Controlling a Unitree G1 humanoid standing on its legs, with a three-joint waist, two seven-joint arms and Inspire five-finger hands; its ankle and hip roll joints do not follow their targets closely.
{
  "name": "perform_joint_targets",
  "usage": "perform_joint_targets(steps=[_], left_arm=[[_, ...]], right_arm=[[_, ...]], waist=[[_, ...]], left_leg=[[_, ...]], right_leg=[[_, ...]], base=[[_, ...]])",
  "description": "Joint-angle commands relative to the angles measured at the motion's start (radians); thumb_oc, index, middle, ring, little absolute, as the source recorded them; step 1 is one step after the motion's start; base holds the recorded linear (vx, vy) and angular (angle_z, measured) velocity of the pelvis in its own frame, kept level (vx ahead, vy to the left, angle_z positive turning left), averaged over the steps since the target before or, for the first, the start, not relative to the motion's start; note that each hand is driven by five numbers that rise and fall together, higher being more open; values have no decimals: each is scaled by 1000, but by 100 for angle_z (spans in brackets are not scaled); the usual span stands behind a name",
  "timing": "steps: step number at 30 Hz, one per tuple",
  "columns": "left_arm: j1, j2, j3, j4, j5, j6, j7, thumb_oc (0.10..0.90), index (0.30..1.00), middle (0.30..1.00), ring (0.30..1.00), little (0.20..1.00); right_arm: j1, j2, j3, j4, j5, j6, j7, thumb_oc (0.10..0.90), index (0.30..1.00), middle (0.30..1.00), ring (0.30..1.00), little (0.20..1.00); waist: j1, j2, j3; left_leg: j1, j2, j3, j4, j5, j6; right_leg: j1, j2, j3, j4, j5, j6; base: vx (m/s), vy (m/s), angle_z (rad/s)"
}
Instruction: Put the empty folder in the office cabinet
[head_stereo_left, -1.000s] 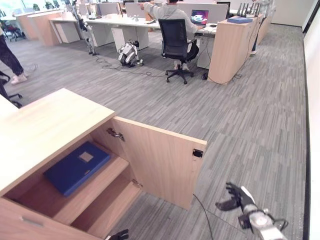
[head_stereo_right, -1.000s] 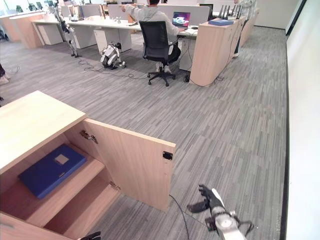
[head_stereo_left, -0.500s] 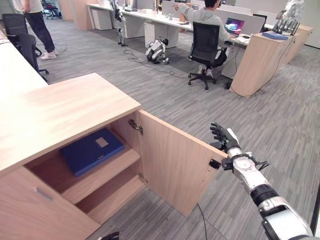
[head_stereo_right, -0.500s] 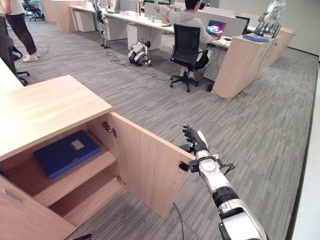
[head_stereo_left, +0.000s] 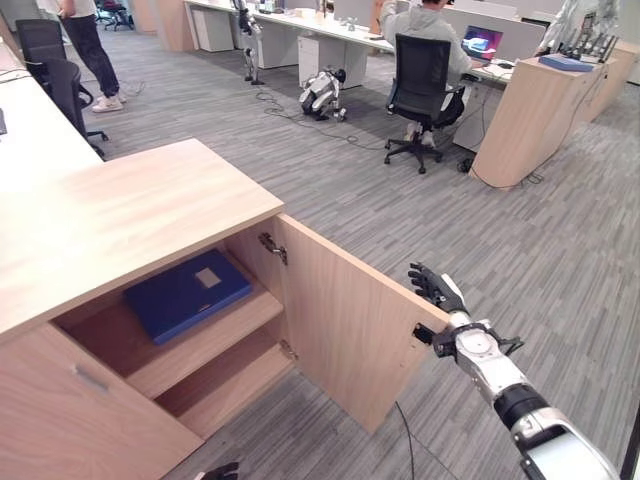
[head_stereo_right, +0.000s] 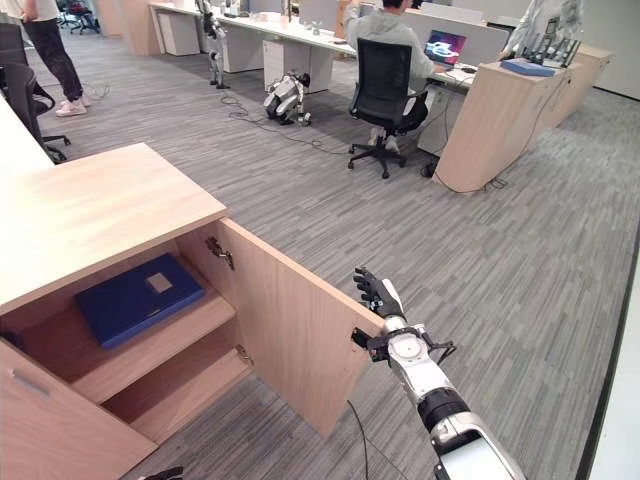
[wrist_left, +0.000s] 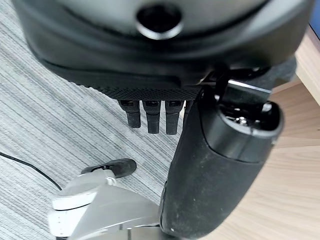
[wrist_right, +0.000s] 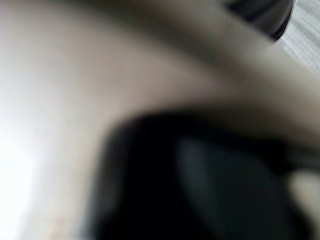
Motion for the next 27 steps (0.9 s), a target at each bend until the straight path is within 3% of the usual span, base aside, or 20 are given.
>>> perform_joint_targets(steps=[1, 5, 7, 9, 10, 11, 13, 14, 15, 16, 20, 21, 22, 23, 25, 26, 27], left_arm=[[-74, 41, -19, 23, 28, -26, 33, 800, 900, 900, 900, 900], [-91, 47, -3, 17, 20, -26, 48, 800, 900, 900, 900, 900], [-98, 49, 15, 6, -2, -31, 55, 800, 900, 900, 900, 900], [-107, 46, 36, -1, -51, -44, 68, 800, 900, 900, 900, 900], [-132, 40, 34, 16, -57, -45, 76, 800, 900, 900, 900, 900], [-148, 37, 31, 18, -51, -41, 71, 800, 900, 900, 900, 900], [-138, 39, 23, 15, -23, -36, 65, 800, 900, 900, 900, 900], [-140, 39, 17, 21, -6, -35, 64, 800, 900, 900, 900, 900], [-144, 37, 5, 45, 33, -22, 58, 800, 900, 900, 900, 900], [-143, 37, 0, 46, 50, -19, 57, 800, 900, 900, 900, 900], [-140, 67, -10, 17, 72, -17, 49, 800, 900, 900, 900, 900], [-154, 110, -15, -20, 57, -26, 63, 800, 900, 900, 900, 900], [-158, 118, -12, -25, 45, -26, 71, 800, 900, 900, 900, 900], [-155, 123, -8, -24, 31, -26, 78, 800, 900, 900, 900, 900], [-157, 130, -12, -19, 4, -26, 86, 800, 900, 900, 900, 900], [-154, 128, -15, -11, -8, -28, 85, 800, 900, 900, 900, 900], [-159, 130, -20, 1, -15, -29, 84, 800, 900, 900, 900, 900]], right_arm=[[-34, 70, 69, -185, 16, -96, 73, 800, 900, 900, 900, 900], [17, 68, 104, -278, 24, -102, 105, 800, 900, 900, 900, 900], [38, 74, 145, -316, 17, -106, 130, 800, 900, 900, 900, 900], [23, 79, 208, -338, -5, -112, 148, 800, 900, 900, 900, 900], [31, 58, 215, -359, -11, -118, 151, 800, 900, 900, 900, 900], [42, 40, 222, -373, -26, -118, 153, 800, 900, 900, 900, 900], [52, 31, 223, -391, -54, -104, 161, 800, 900, 900, 900, 900], [61, 23, 216, -404, -62, -99, 166, 800, 900, 900, 900, 900], [85, 10, 193, -432, -74, -97, 171, 800, 900, 900, 900, 900], [103, 6, 179, -440, -73, -90, 173, 800, 900, 900, 900, 900], [64, 62, 170, -410, -59, -87, 150, 800, 900, 900, 900, 900], [-76, 157, 183, -344, -33, -97, 105, 800, 900, 900, 900, 900], [-116, 176, 181, -315, -19, -103, 89, 800, 900, 900, 900, 900], [-155, 194, 174, -280, -4, -107, 72, 800, 900, 900, 900, 900], [-228, 207, 130, -205, 47, -117, 22, 800, 900, 900, 900, 900], [-259, 202, 91, -157, 81, -128, -9, 800, 900, 900, 900, 900], [-294, 179, 37, -104, 117, -139, -41, 800, 900, 900, 900, 900]], waist=[[59, -26, 18], [68, -23, 33], [85, -21, 38], [124, -18, 71], [111, -25, 93], [52, -39, 84], [27, -41, 82], [9, -40, 77], [-17, -25, 56], [-25, -20, 43], [10, -26, 31], [62, -28, 46], [70, -28, 54], [81, -26, 57], [91, -17, 62], [94, -9, 64], [100, -4, 66]], left_leg=[[-12, -2, 16, 4, -5, -16], [-30, 14, -8, 10, 14, -40], [-56, 24, -30, 12, 35, -53], [-111, 34, -97, 42, 64, -80], [-164, 46, -45, 104, 62, -75], [-144, 102, 169, 181, -2, -56], [-116, 125, 283, 320, -74, -44], [-103, 124, 311, 329, -97, -39], [-55, 112, 370, 249, -102, -27], [-35, 90, 374, 179, -84, -20], [-15, 20, 314, 22, -56, 23], [-1, -23, 262, 5, -84, 59], [0, -33, 239, 1, -89, 67], [-1, -37, 217, -4, -91, 71], [-14, -39, 154, -4, -83, 62], [-22, -43, 120, -4, -77, 56], [-44, -49, 96, -4, -52, 59]], right_leg=[[41, -27, -11, 26, -116, 50], [50, -13, -30, 20, -129, 41], [47, -1, -49, 13, -136, 36], [42, 9, -48, 6, -151, 25], [35, -13, -85, 5, -141, 26], [22, -34, -127, 9, -149, 23], [25, -44, -176, 22, -151, -11], [27, -50, -202, 36, -158, -17], [25, -57, -251, 61, -148, -16], [30, -63, -277, 68, -135, -4], [12, -129, -317, 180, -107, 42], [-7, -220, -313, 341, -41, 113], [-25, -230, -277, 382, -27, 132], [-47, -223, -234, 407, -28, 135], [-99, -153, -122, 383, -86, 125], [-117, -114, -82, 353, -117, 122], [-122, -90, -76, 301, -123, 96]], base=[[-24, -76, 17], [-38, -91, 26], [-50, -130, 39], [-157, -85, 48], [-273, 23, 64], [-260, 61, 226], [-166, 111, 281], [-112, 275, 119], [-51, 294, 131], [-13, 426, 259], [58, 373, 202], [152, 426, 53], [151, 359, 41], [34, 131, 68], [40, 85, 112], [16, 43, 91], [23, 0, 57]])
